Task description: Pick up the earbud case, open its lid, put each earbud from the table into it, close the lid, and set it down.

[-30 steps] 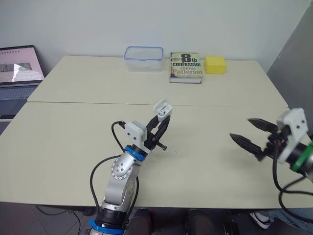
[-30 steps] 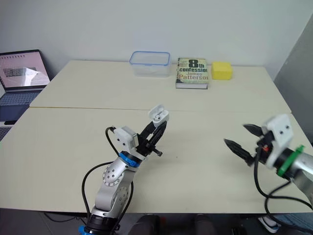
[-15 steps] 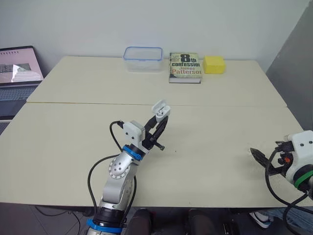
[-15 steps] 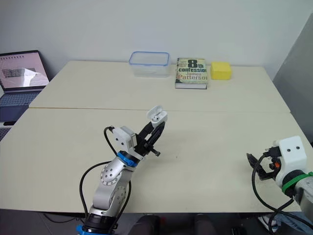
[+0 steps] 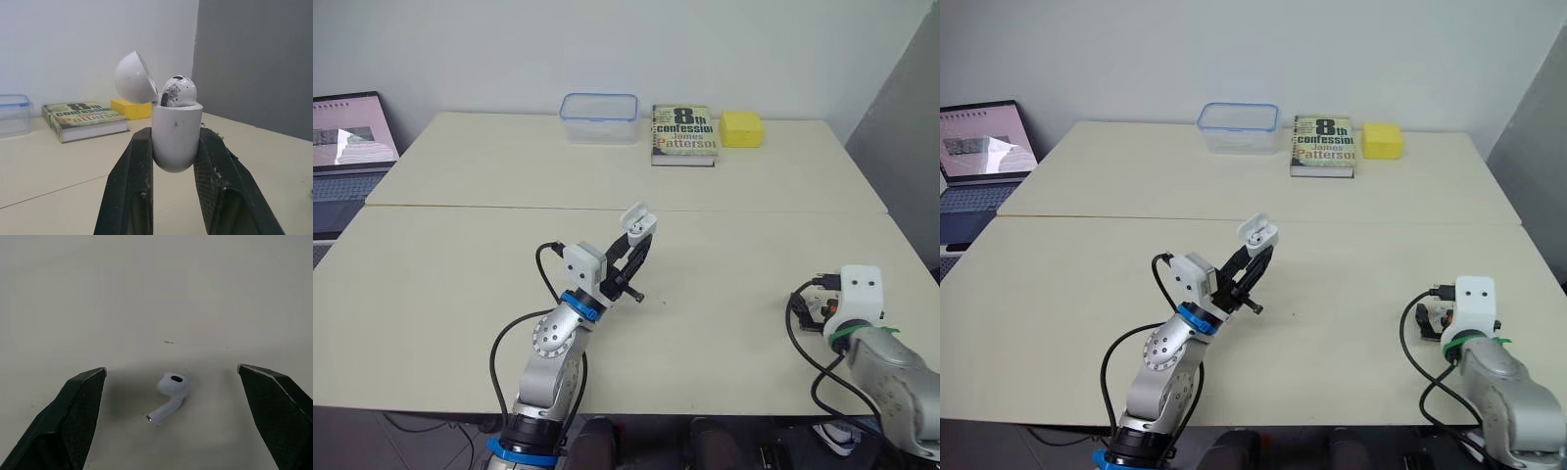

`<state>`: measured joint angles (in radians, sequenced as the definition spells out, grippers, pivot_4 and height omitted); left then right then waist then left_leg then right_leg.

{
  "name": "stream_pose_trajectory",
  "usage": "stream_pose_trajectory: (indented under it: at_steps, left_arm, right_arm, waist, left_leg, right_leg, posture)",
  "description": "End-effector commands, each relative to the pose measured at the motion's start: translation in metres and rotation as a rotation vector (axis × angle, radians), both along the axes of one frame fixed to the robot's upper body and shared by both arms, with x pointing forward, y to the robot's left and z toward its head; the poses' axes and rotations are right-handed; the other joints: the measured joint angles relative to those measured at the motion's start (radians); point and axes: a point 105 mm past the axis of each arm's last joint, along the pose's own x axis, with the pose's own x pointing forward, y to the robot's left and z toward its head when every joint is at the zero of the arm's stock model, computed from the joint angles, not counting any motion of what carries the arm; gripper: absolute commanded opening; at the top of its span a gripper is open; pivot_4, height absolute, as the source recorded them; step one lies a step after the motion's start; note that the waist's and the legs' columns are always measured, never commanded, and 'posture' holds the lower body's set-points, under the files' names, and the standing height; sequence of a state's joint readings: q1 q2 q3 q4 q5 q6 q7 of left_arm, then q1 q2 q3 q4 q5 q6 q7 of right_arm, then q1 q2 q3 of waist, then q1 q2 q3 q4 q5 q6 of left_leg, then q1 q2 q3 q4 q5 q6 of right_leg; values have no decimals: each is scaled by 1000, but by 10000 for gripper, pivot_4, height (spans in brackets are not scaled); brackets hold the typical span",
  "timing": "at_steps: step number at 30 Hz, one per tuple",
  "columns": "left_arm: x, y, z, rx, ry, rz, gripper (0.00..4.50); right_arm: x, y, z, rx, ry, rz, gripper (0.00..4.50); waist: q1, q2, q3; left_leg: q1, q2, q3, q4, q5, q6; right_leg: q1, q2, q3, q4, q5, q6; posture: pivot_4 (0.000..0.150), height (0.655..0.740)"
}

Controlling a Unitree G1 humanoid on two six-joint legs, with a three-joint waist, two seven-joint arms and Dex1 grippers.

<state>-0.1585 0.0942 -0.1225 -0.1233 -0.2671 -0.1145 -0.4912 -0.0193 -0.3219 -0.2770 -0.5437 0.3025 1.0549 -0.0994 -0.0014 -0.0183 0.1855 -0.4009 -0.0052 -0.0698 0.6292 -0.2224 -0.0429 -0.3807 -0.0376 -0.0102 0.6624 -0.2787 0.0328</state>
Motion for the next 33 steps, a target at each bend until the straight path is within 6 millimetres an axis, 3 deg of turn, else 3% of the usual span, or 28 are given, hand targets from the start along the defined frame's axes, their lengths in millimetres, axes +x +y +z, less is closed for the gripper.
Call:
stream_pose_trajectory:
  at_steps: [1, 9, 11, 14, 21, 23, 28, 30, 33]
  left_arm:
    - [-5, -2, 12, -9, -50, -7, 7638]
    - [-5, -1, 10, -3, -49, -3, 7638]
    - [-5, 0, 10, -3, -49, -2, 7638]
    - [-5, 0, 10, -3, -49, -1, 7638]
    - [-6, 1, 9, -2, -47, 1, 7638]
    - [-6, 1, 9, -1, -46, 2, 7638]
    - [-7, 2, 9, 5, -47, -2, 7638]
    - [-8, 2, 9, 7, -46, -1, 7638]
    - [-11, 3, 8, 11, -44, -1, 7638]
  right_arm:
    - [2, -3, 0, -33, -29, -41, 45000]
    - [-1, -7, -14, 96, -24, -163, 45000]
    - [-2, -7, -13, 113, -21, -171, 41466]
    - [-3, -3, -13, 144, -18, -171, 32839]
    - [-5, 9, -3, 201, -25, -143, 7778]
    - [-3, 14, 2, 196, -26, -81, 4039]
    - [7, 38, 29, -5, -21, 432, 4040]
    - [3, 45, 34, -64, 19, 634, 4040]
    - [-13, 49, 35, -305, 121, 1041, 4039]
  waist:
    - [0, 0, 0]
    - [-1, 0, -1]
    - [-1, 0, -1]
    - [-1, 0, -1]
    - [0, 0, -1]
    - [0, 0, -1]
    - [-2, 3, 0]
    - [-2, 3, 0]
    - [-2, 3, 1]
  left_leg:
    - [0, 0, 0, 0, 0, 0]
    - [1, 0, 0, 0, 0, 0]
    - [1, 0, 0, 0, 0, 0]
    - [1, 0, 0, 0, 0, 0]
    - [1, 0, -1, 0, 0, 0]
    - [1, 0, -1, 0, 0, 0]
    - [1, -1, 1, 0, 0, 0]
    - [1, -1, 1, 0, 0, 0]
    - [1, 0, 0, -1, 0, 0]
  right_leg:
    - [0, 0, 0, 0, 0, 0]
    - [1, 0, 0, 0, 0, 0]
    - [1, 0, 1, 0, 0, 0]
    - [1, 0, 0, 0, 0, 0]
    - [1, 0, 0, 0, 0, 0]
    - [1, 0, 0, 0, 0, 0]
    - [0, -1, 2, 0, 0, 0]
    - [0, -1, 1, -1, 0, 0]
    - [1, 0, -1, -2, 0, 0]
  posture:
    - [1500, 7400]
    - [1500, 7400]
    - [1500, 7400]
    - [1500, 7400]
    - [1500, 7400]
    - [1500, 7400]
    - [1500, 7400]
    - [1500, 7400]
    - [1500, 7400]
